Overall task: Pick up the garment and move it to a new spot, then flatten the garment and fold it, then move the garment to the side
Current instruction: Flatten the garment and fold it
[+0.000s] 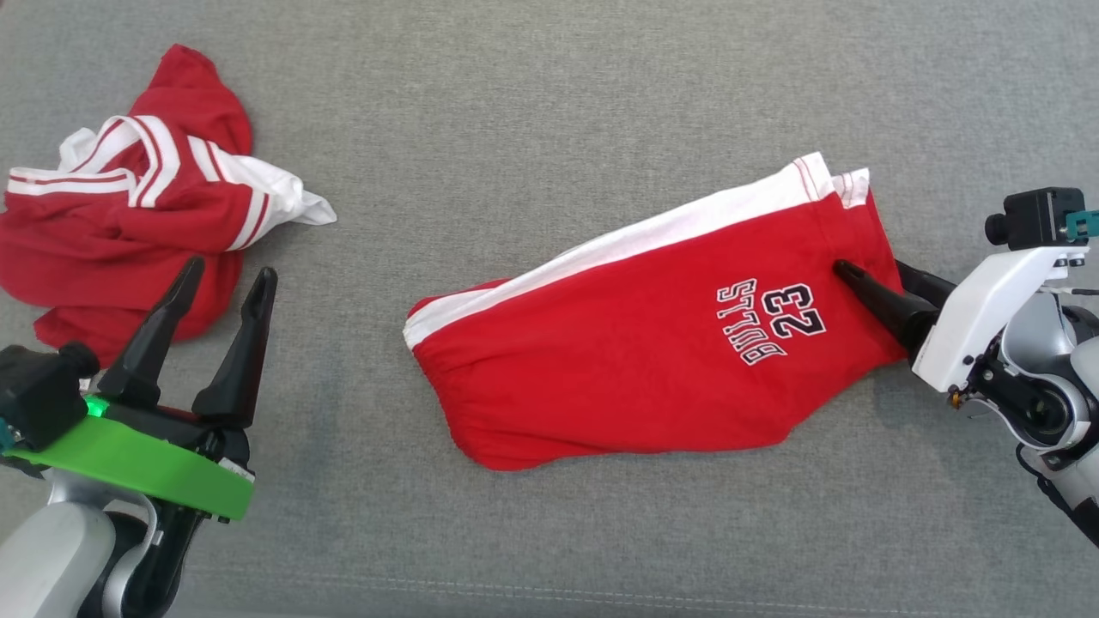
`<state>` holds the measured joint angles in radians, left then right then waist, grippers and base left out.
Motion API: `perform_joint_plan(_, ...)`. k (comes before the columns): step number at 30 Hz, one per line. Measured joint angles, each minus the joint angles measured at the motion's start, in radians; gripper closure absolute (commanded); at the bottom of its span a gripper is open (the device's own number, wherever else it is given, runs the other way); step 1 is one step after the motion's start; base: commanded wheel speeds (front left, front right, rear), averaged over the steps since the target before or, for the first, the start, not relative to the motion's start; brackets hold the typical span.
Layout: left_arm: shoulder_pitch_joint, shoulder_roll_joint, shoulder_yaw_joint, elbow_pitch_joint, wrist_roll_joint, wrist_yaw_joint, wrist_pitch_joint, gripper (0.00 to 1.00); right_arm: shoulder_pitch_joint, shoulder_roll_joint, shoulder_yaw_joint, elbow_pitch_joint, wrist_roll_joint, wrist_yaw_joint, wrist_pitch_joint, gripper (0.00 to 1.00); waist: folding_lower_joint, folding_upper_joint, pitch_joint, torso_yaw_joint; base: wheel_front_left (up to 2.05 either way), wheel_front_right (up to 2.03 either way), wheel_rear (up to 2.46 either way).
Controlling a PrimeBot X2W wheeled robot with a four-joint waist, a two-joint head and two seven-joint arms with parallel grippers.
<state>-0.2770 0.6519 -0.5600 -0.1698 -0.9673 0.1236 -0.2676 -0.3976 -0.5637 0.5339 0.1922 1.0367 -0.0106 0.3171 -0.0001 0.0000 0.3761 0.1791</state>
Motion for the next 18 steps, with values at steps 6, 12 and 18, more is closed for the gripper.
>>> perform_joint_plan(6,0.089,-0.108,0.129,0.031,0.043,0.000,0.009,0.00,0.020,-0.028,-0.012,0.021,0.001,-0.011,0.000,0.00,0.0000,0.0000,-0.018,0.049,0.00,0.00,0.00)
perform_joint_plan(12,0.153,-0.183,0.201,0.010,0.108,0.000,0.009,0.00,0.022,-0.051,-0.015,0.035,0.001,-0.035,0.013,0.00,0.0000,0.0000,-0.036,0.086,0.00,0.00,0.00)
perform_joint_plan(18,0.219,-0.224,0.257,-0.024,0.160,0.000,0.009,0.00,0.023,-0.077,-0.005,0.031,-0.008,-0.044,0.046,0.00,0.0000,0.0000,-0.041,0.087,0.00,0.00,0.00)
